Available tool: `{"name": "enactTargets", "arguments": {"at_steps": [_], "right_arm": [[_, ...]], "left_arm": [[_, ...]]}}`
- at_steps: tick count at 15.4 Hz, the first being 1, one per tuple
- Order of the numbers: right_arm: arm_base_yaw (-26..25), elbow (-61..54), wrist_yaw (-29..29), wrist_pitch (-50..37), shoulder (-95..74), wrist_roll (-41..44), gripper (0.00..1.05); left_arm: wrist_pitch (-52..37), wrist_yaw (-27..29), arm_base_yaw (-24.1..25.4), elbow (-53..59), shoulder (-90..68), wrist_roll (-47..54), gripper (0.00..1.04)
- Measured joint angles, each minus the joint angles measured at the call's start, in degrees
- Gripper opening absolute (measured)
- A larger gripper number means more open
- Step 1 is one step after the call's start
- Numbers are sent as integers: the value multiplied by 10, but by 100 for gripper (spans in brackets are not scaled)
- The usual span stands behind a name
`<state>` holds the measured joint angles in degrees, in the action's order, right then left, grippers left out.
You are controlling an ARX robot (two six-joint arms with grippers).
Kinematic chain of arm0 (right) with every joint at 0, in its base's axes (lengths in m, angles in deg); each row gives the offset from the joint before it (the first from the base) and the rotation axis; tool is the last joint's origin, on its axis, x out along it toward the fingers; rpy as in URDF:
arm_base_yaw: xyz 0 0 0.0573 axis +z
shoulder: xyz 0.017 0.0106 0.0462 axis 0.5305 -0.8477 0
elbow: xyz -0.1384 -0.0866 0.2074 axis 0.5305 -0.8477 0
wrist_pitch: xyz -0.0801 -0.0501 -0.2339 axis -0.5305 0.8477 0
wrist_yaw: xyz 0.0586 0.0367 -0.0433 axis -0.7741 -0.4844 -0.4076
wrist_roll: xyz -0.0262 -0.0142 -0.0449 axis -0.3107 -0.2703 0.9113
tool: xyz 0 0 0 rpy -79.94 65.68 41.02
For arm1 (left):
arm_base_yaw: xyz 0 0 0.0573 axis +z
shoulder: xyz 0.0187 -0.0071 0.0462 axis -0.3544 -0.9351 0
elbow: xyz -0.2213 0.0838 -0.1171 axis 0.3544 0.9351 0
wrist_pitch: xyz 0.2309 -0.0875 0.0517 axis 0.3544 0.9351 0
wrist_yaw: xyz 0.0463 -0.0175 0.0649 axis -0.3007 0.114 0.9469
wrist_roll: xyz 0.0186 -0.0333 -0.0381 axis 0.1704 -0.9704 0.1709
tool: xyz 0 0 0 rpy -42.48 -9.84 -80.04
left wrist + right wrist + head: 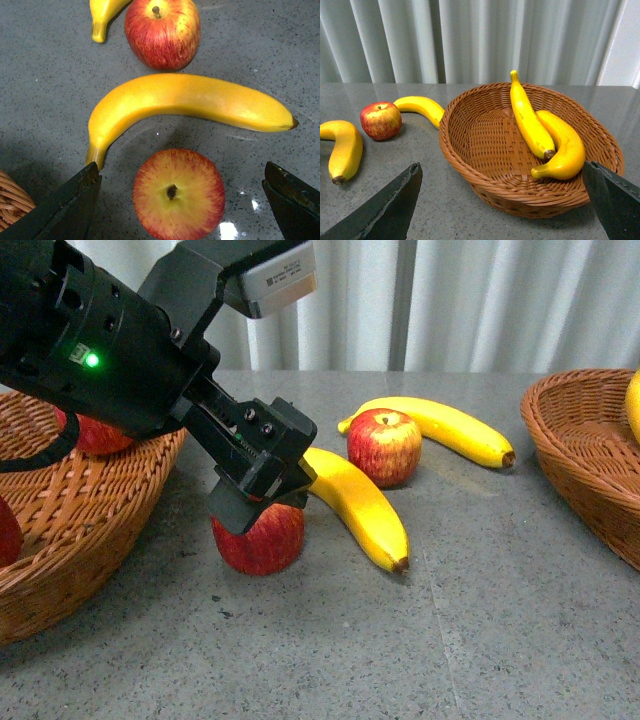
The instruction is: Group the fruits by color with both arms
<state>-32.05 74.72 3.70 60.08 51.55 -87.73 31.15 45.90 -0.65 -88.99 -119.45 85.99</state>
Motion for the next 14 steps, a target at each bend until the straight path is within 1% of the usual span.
{"name": "enactTargets", "arguments": {"at_steps": [4, 8, 12, 13, 14], "right_arm": [[0, 0, 0, 0, 0, 0, 98], [0, 0, 0, 0, 0, 0, 98], [0, 0, 0, 0, 0, 0, 98], [0, 0, 0, 0, 0, 0, 98], [0, 0, 0, 0, 0, 0, 98]], "left_arm": [[-28, 4, 3, -5, -56, 3, 98], [-34, -3, 6, -7, -84, 0, 98], [-34, 7, 5, 1, -91, 1, 98], [-38, 13, 1, 1, -93, 5, 97], [-37, 13, -3, 2, -93, 7, 86]]}}
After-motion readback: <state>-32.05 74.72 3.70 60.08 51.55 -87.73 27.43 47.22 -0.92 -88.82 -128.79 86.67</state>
